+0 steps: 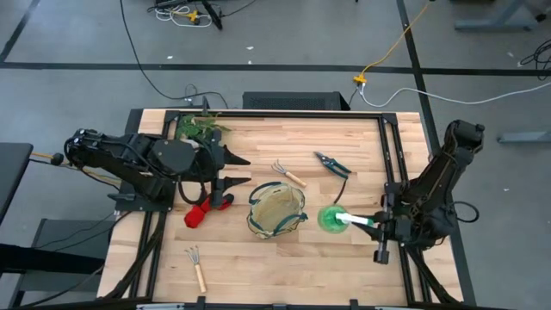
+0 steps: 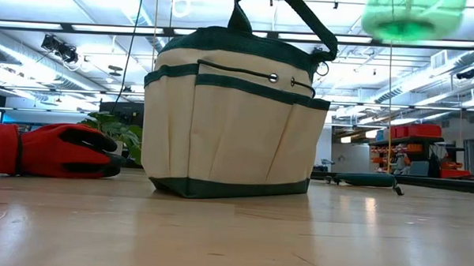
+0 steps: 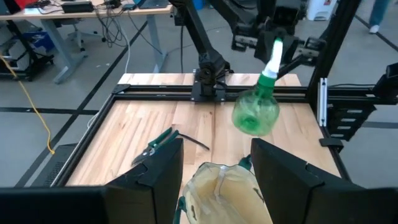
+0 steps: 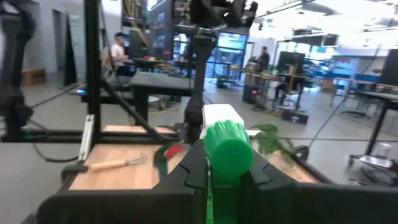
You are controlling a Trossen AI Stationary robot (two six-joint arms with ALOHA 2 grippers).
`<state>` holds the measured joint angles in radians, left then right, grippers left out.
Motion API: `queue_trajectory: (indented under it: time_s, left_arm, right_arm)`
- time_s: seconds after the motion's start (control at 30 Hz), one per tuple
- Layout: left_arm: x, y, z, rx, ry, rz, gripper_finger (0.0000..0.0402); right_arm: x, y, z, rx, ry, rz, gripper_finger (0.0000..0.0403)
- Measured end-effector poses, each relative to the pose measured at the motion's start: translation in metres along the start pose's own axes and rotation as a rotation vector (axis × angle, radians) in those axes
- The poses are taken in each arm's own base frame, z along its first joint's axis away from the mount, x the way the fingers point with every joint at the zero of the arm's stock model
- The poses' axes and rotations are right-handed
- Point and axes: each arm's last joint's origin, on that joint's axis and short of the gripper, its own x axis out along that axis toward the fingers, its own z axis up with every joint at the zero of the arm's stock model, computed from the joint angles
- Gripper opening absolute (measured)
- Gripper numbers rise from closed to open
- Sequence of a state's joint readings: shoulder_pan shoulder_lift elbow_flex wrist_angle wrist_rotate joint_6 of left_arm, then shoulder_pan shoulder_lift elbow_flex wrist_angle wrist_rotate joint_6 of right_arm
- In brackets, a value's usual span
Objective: Pick & Place Garden tools in Gardening bag
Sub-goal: Put the green spray bottle into the green gardening bag
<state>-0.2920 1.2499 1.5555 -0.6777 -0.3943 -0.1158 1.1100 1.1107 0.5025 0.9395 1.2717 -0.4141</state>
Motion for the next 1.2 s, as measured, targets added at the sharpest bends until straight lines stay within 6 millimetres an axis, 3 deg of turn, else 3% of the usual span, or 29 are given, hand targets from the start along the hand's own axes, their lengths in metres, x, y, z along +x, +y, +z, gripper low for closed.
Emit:
queue_trajectory:
  time_s: [0.23,0.47,0.97,1.2]
  left_arm:
    - [0.000,0.000,0.000,0.024,0.000,0.001,0.0197]
    - [0.000,0.000,0.000,0.025,0.000,-0.003,0.0197]
    - [0.000,-0.001,0.000,0.031,0.002,-0.025,0.0197]
    - [0.000,-0.001,0.000,0.035,0.004,-0.031,0.0197]
  right_arm:
    - [0.021,-0.008,0.030,-0.004,0.011,-0.143,0.0031]
    - [0.039,-0.026,0.043,0.000,-0.015,-0.194,0.0031]
    - [0.104,-0.064,0.039,0.089,0.057,-0.026,0.0031]
    - [0.134,-0.065,0.020,0.126,0.081,0.053,0.0031]
